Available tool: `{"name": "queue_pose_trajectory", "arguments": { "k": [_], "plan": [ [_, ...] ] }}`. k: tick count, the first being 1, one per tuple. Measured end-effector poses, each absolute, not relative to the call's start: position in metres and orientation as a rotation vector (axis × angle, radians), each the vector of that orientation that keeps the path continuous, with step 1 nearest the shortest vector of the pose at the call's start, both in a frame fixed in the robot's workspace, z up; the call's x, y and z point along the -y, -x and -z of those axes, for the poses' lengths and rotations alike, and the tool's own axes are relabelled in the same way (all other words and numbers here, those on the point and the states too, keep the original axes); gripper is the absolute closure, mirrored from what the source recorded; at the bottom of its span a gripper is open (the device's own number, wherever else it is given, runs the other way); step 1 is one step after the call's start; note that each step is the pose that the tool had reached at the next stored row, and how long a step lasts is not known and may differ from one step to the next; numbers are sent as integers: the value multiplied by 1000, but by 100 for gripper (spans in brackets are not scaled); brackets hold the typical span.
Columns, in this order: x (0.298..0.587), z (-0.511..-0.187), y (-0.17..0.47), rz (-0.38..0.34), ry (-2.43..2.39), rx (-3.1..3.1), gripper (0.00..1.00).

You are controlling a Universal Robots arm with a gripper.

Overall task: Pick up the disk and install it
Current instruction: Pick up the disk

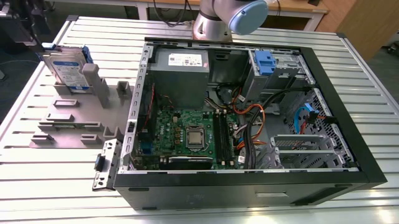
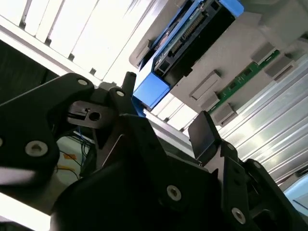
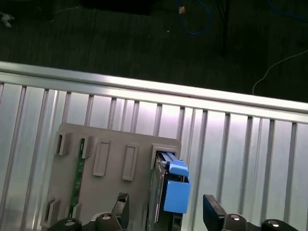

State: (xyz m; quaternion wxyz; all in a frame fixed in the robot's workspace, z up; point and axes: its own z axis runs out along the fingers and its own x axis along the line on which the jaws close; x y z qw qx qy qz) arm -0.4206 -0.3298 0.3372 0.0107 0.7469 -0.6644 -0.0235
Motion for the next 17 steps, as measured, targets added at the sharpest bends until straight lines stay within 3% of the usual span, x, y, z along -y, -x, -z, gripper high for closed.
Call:
{"name": "queue_pose_trajectory", "arguments": {
  "k": [17],
  "plan": [
    [324, -312, 428, 65, -2252, 2170, 29]
  ]
}}
